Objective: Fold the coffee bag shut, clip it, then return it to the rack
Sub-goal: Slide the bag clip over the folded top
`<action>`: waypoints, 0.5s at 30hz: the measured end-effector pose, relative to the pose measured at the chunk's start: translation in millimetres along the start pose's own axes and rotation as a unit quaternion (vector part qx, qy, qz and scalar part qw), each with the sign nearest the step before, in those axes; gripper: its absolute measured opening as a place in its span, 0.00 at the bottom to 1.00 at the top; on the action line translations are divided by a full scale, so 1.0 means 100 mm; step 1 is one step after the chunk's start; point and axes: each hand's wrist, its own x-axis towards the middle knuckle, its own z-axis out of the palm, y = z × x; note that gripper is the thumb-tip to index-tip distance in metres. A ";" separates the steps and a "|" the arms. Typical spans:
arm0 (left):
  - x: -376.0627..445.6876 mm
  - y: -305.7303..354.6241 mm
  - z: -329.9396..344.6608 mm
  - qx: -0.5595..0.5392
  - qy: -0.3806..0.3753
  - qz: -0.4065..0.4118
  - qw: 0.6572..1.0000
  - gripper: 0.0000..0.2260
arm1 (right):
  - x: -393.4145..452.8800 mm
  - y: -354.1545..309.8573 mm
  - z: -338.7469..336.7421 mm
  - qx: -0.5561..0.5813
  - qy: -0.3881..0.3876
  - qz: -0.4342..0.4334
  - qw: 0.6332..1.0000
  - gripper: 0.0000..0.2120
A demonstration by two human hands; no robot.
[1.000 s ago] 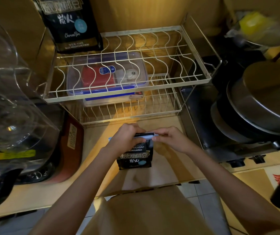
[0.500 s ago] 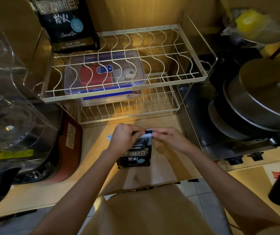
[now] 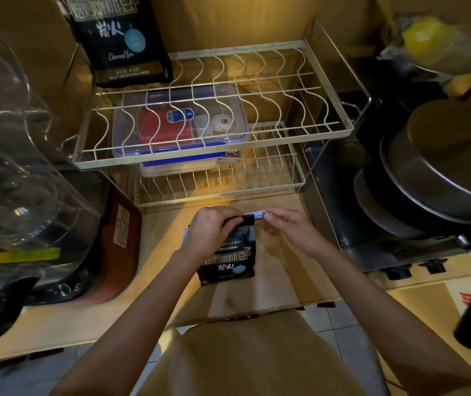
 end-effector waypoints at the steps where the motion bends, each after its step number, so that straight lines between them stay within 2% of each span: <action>1: 0.00 0.00 0.00 0.005 -0.002 -0.003 1.000 0.08 | 0.01 -0.01 0.03 -0.004 0.001 0.006 1.000 0.13; 6: 0.02 -0.03 -0.01 -0.003 0.002 -0.001 1.000 0.06 | 0.02 -0.09 0.14 0.019 -0.028 0.034 0.999 0.09; 11: 0.00 -0.02 -0.03 -0.005 -0.007 0.002 1.000 0.06 | 0.02 -0.10 0.19 -0.049 -0.015 -0.043 0.998 0.07; 15: 0.00 -0.05 -0.14 -0.016 -0.053 -0.008 0.998 0.11 | 0.06 -0.11 0.20 -0.044 -0.009 -0.046 0.998 0.06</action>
